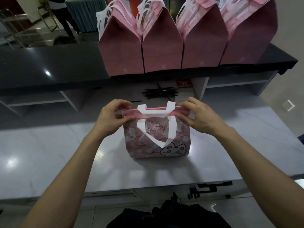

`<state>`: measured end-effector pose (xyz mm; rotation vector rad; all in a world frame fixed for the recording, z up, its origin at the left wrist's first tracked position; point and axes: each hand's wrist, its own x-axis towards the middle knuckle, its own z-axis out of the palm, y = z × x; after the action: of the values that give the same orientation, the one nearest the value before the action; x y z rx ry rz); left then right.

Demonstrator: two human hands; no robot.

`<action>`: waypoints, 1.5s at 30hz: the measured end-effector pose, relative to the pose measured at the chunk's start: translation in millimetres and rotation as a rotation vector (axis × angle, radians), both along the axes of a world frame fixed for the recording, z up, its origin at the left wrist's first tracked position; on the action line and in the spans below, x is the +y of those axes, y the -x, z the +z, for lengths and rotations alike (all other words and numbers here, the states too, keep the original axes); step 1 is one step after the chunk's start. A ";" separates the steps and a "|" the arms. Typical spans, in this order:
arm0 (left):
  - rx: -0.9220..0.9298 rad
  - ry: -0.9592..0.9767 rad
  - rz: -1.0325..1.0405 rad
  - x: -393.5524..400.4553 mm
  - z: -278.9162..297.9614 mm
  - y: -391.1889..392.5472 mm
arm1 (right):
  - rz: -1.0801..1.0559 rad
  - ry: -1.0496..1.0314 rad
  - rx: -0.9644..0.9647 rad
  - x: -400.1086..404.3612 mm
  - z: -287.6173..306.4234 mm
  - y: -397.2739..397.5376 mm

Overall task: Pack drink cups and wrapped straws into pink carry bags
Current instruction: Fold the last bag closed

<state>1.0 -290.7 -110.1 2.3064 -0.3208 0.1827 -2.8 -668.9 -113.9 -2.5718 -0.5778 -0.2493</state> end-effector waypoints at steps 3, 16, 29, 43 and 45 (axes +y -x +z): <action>-0.044 -0.030 0.121 -0.7 -6.8 4.2 | -0.022 -0.019 0.008 1.1 -3.1 1.8; 0.206 0.412 0.076 -11.3 -13.0 18.6 | -0.229 -0.298 0.030 16.3 -12.2 17.6; -0.362 -0.090 0.046 -2.5 -8.5 16.6 | -0.218 -0.557 0.193 23.6 -19.8 28.7; -0.555 -0.459 -0.044 -14.1 10.5 9.4 | -0.207 -0.578 0.242 23.1 -22.9 23.2; -0.478 -0.373 0.004 -17.5 15.3 7.1 | -0.201 -0.558 0.225 22.2 -24.3 23.8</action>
<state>-6.1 -308.3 -94.8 2.6097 -0.6352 0.7360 -26.5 -646.7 -138.2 -2.0726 -0.1348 -0.1567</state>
